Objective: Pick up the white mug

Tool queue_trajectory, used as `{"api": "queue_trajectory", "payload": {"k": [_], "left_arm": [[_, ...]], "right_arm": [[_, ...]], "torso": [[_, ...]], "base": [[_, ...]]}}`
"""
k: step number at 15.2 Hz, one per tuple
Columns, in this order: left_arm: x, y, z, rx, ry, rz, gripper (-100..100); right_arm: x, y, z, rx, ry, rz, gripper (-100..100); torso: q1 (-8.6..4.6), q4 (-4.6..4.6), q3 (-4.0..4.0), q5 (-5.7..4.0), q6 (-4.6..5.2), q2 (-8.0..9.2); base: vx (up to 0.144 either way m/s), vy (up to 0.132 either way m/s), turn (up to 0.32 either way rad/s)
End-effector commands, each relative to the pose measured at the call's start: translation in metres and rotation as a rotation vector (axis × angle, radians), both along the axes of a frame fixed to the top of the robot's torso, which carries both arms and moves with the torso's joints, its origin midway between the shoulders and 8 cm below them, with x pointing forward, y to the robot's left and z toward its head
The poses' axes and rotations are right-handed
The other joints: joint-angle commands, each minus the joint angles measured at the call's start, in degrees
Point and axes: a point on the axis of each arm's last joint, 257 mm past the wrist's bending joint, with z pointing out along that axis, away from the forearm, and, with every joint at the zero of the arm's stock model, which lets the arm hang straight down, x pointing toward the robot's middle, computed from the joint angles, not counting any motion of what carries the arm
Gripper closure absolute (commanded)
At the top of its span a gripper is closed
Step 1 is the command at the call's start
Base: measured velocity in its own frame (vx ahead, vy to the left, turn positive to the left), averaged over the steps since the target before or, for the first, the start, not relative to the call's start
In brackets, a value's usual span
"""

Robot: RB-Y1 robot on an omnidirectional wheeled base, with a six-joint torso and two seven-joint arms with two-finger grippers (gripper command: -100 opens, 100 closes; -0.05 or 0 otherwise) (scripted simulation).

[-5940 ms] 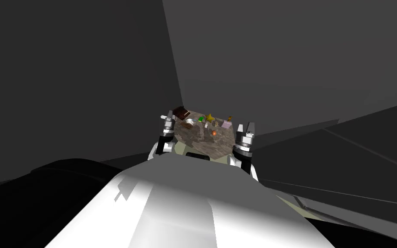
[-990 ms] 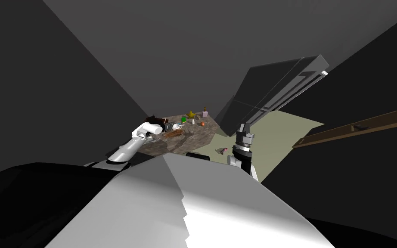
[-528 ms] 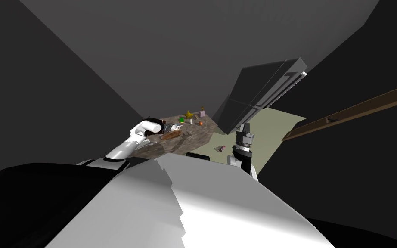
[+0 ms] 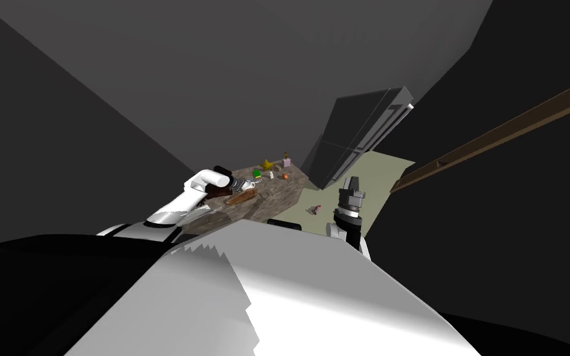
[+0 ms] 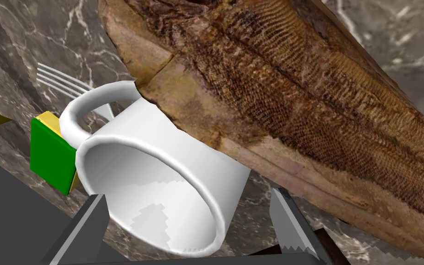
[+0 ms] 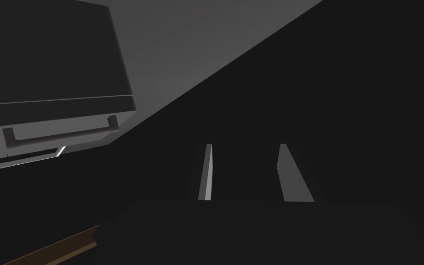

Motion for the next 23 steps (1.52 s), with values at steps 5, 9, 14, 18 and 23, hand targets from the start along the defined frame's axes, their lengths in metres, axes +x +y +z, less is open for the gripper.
{"api": "queue_trajectory", "payload": {"k": [5, 9, 14, 18, 23], "left_arm": [[-0.025, 0.012, -0.003, 0.003, 0.131, 0.022, -100], [-0.036, 0.016, -0.003, 0.003, 0.185, 0.032, -100], [-0.06, 0.026, 0.002, 0.001, 0.301, 0.054, -100], [-0.078, 0.031, 0.004, 0.001, 0.38, 0.068, -100], [-0.087, 0.034, 0.006, 0.0, 0.418, 0.076, -100]], "right_arm": [[0.0, 0.0, 0.0, 0.0, 0.0, 0.0, 0], [0.0, 0.0, 0.0, 0.0, 0.0, 0.0, 0], [0.0, 0.0, 0.0, 0.0, 0.0, 0.0, 0], [0.0, 0.0, 0.0, 0.0, 0.0, 0.0, 0], [0.0, 0.0, 0.0, 0.0, 0.0, 0.0, 0]], "torso": [[-0.04, -0.01, -0.02, -0.02, 0.05, -0.03], [-0.04, -0.01, -0.03, -0.02, 0.03, -0.04], [-0.03, -0.01, -0.02, -0.01, 0.02, -0.04], [-0.03, -0.01, -0.03, -0.01, 0.02, -0.06], [-0.07, -0.01, -0.04, -0.02, 0.01, -0.06]], "base": [[-0.013, 0.024, -0.148], [-0.009, 0.023, -0.118], [-0.01, 0.024, -0.156], [-0.009, 0.023, -0.131], [-0.007, 0.016, -0.093]]}}
